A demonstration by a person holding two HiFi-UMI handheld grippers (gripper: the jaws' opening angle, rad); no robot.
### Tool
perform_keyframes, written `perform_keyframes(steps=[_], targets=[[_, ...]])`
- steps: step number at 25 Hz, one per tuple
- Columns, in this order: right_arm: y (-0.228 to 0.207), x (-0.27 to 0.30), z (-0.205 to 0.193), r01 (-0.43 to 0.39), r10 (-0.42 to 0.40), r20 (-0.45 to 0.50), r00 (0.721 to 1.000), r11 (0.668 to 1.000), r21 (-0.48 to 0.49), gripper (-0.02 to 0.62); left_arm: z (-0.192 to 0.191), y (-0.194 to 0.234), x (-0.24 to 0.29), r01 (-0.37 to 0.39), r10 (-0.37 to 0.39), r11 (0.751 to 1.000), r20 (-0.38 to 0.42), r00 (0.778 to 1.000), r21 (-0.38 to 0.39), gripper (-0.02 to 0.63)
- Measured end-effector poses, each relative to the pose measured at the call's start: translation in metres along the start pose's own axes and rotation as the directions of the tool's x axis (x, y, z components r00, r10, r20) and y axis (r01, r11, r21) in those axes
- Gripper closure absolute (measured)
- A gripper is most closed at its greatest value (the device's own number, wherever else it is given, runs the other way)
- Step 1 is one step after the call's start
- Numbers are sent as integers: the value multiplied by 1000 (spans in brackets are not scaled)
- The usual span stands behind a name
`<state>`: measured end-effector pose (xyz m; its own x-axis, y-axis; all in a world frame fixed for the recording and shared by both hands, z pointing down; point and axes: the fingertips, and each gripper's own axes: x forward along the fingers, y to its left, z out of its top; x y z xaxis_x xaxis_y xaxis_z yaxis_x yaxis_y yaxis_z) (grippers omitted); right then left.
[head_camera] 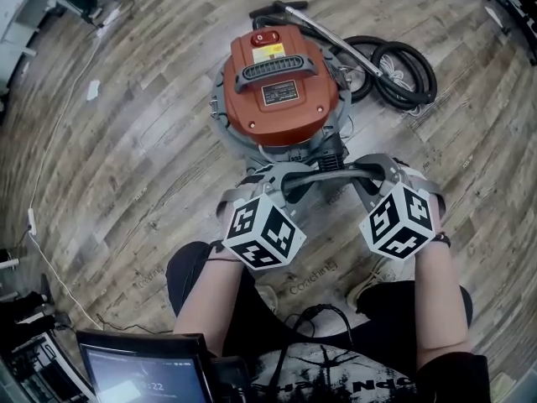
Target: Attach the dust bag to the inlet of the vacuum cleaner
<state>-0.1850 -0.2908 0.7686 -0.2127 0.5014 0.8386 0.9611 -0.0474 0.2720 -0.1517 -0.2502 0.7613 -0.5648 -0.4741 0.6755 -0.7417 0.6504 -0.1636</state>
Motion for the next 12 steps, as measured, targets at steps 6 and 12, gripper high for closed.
perform_keyframes(steps=[6, 12], targets=[[-4, 3, -4, 20, -20, 3, 1000, 1000, 2, 541, 3, -2, 5, 48, -47, 998, -28, 998, 28, 581], [-1, -5, 17, 56, -55, 15, 998, 992, -115, 541, -12, -4, 4, 47, -46, 995, 11, 999, -89, 581]])
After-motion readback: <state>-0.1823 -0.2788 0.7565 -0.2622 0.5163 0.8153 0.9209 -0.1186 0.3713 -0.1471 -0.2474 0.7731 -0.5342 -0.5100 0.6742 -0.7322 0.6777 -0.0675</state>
